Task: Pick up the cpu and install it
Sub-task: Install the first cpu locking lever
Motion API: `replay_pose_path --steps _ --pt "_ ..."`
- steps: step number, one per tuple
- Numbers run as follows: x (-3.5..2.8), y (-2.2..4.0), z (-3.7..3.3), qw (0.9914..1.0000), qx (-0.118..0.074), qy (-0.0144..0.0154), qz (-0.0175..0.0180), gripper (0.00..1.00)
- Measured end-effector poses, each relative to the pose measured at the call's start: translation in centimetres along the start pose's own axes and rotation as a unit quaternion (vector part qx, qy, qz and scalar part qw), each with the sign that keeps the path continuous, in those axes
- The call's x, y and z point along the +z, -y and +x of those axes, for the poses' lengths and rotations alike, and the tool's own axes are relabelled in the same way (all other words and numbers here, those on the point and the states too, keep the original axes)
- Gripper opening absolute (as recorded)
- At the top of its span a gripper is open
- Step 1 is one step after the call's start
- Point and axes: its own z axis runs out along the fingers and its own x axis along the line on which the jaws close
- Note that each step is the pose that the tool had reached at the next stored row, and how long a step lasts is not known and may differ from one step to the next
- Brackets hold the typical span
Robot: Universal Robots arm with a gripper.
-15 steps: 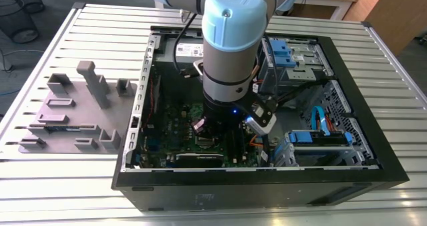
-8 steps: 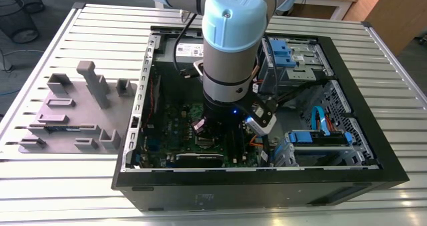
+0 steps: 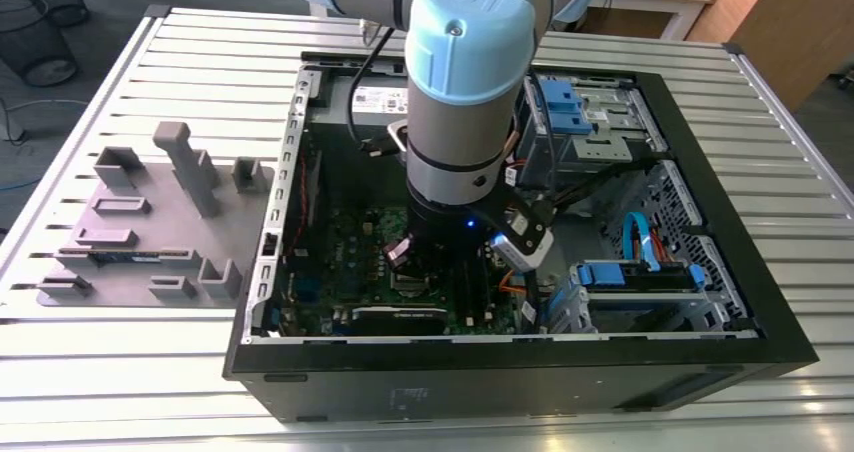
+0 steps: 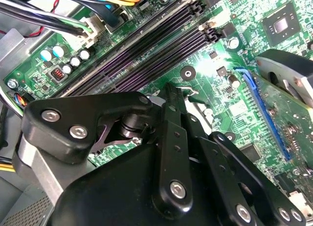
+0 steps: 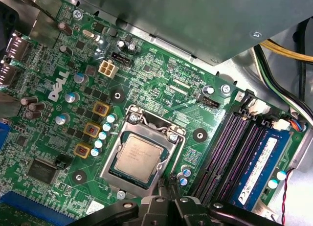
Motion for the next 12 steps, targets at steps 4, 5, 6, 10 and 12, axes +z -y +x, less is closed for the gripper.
replay_pose_path --steps 4,5,6,10,12 --pt "0.02 0.04 0.02 0.99999 -0.004 0.0003 -0.0004 0.11" --pt "0.02 0.08 0.03 0.99998 -0.007 0.0006 -0.0005 0.11" --pt "0.02 0.13 0.05 0.99996 -0.009 0.0006 -0.0005 0.11" --pt "0.00 0.29 0.14 0.99984 -0.018 0.0007 -0.0004 0.11" --pt "0.00 0.29 0.14 0.99979 -0.021 0.0009 -0.0005 0.11"
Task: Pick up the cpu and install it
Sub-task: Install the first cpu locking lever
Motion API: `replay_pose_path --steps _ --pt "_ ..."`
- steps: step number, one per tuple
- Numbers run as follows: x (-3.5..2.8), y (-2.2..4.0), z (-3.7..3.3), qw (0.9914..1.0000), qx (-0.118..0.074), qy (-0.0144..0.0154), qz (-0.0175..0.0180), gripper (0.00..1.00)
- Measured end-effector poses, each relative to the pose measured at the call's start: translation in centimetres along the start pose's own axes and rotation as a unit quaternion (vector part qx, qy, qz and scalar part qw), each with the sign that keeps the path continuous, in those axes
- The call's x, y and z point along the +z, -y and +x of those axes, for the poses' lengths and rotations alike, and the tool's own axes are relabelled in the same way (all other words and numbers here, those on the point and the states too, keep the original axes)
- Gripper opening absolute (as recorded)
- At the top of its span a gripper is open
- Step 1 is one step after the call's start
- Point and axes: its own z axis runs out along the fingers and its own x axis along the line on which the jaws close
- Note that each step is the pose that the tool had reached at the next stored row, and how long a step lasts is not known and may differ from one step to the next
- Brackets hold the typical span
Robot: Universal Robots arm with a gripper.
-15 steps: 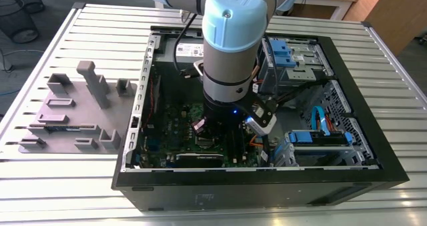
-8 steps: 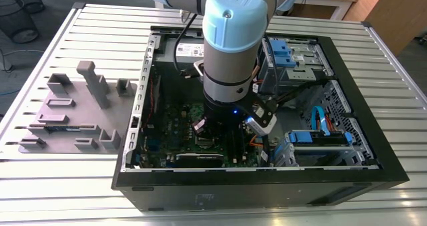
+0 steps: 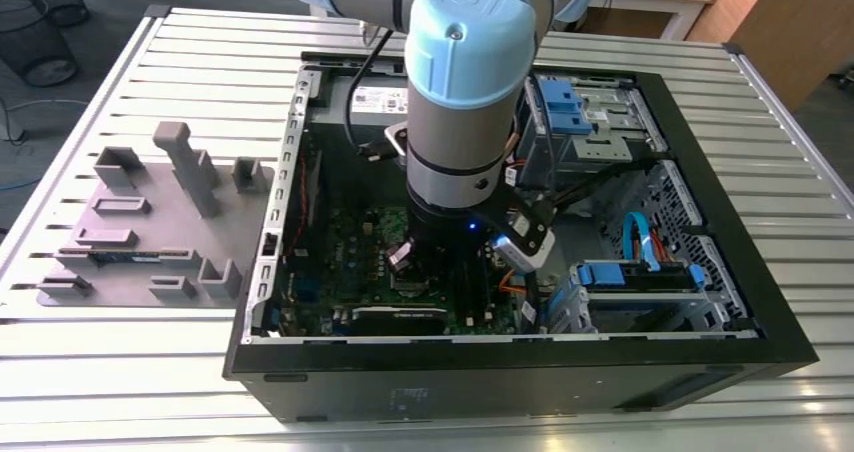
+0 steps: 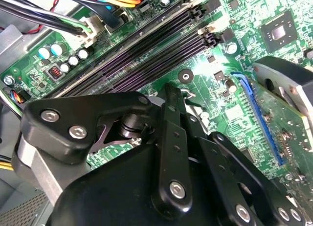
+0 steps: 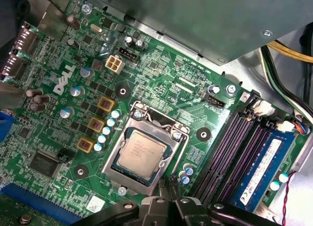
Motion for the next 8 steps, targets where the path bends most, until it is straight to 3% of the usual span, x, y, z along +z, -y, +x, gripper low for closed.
replay_pose_path --steps 8 --pt "0.12 0.00 -0.01 1.00000 -0.003 0.0003 0.0000 0.11"
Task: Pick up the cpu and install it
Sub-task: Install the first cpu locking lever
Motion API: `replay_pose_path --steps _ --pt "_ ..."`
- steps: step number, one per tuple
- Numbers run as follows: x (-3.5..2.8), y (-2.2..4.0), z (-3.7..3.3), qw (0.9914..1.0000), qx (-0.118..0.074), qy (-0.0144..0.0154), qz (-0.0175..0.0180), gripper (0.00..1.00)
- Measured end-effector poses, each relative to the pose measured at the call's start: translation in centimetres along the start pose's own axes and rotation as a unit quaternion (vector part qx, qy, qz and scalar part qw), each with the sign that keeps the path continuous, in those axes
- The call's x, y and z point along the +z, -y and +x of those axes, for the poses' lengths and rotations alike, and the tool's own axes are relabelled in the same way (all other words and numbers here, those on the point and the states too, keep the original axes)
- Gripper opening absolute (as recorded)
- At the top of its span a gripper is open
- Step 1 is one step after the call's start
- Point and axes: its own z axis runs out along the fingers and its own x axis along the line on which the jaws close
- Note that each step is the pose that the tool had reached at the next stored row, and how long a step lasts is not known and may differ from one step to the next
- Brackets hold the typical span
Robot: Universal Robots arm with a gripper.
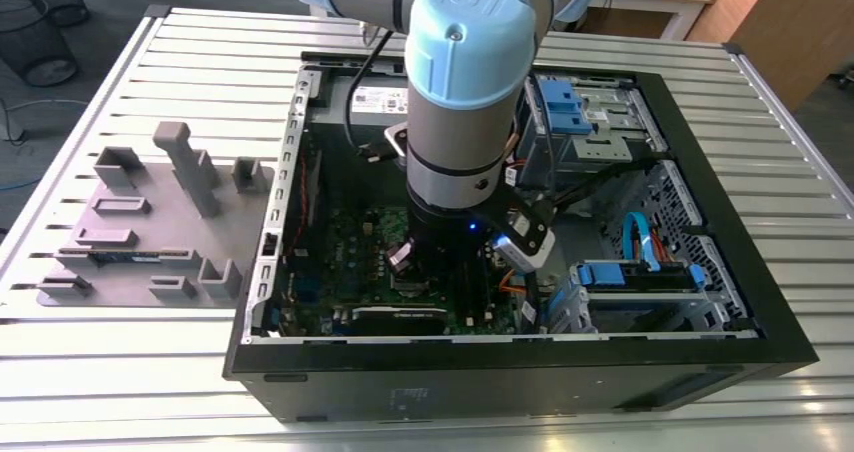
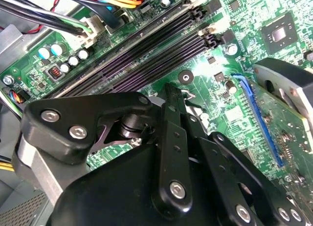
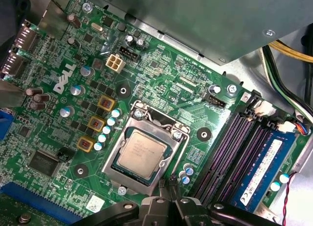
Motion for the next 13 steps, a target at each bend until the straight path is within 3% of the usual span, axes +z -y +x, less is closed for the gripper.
replay_pose_path --steps 8,13 --pt "0.02 0.01 -0.02 1.00000 -0.001 0.0002 -0.0001 0.11" --pt "0.01 -0.16 0.28 0.99999 -0.001 0.0028 0.0012 0.11"
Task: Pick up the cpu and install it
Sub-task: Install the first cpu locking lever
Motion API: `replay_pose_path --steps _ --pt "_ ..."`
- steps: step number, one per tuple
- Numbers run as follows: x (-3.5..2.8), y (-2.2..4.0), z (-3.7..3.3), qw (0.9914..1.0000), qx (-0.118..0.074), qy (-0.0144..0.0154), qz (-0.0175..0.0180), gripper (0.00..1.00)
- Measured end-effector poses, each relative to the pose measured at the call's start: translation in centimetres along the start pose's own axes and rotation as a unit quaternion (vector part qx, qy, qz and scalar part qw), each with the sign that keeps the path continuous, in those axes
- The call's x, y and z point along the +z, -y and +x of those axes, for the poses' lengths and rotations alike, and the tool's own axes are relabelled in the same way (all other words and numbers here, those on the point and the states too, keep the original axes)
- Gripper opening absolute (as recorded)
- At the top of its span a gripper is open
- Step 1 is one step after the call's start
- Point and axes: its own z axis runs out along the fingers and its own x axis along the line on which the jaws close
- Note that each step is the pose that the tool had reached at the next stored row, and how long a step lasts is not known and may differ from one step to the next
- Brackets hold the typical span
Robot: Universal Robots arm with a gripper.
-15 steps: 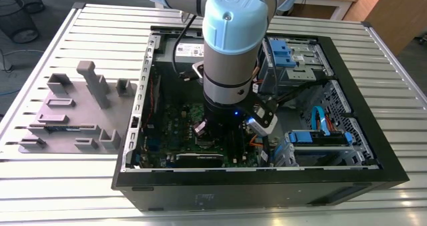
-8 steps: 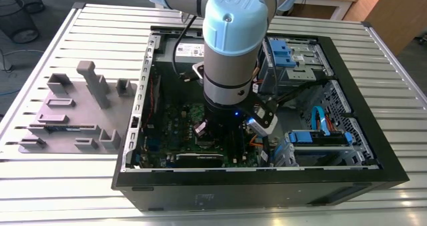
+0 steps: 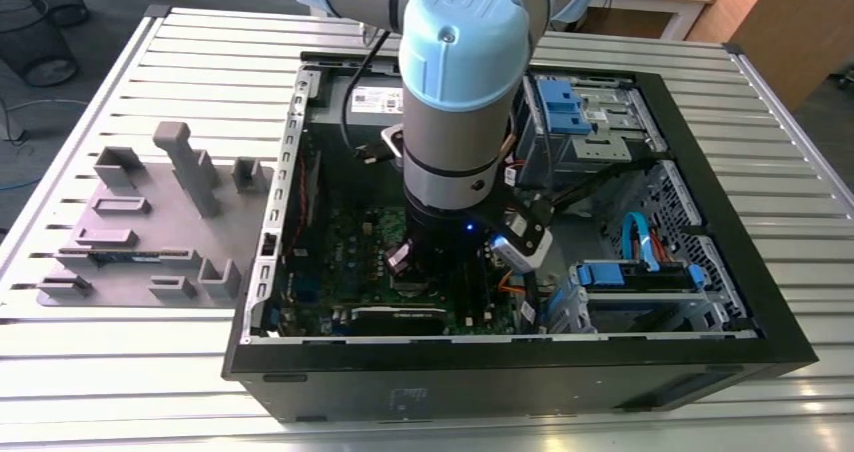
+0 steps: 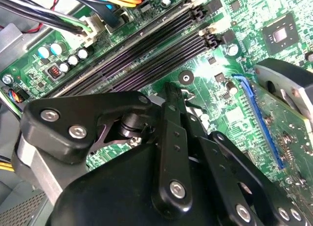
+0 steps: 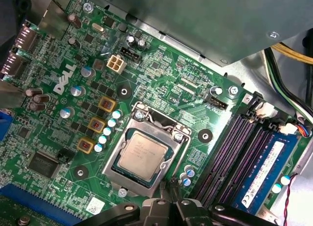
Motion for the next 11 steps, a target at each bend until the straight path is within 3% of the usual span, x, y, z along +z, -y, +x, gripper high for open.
replay_pose_path --steps 4,11 --pt "-0.37 0.00 0.00 1.00000 0.000 0.0004 -0.0004 0.11" --pt "-2.15 0.10 -0.06 1.00000 0.000 0.0001 -0.0001 0.11"
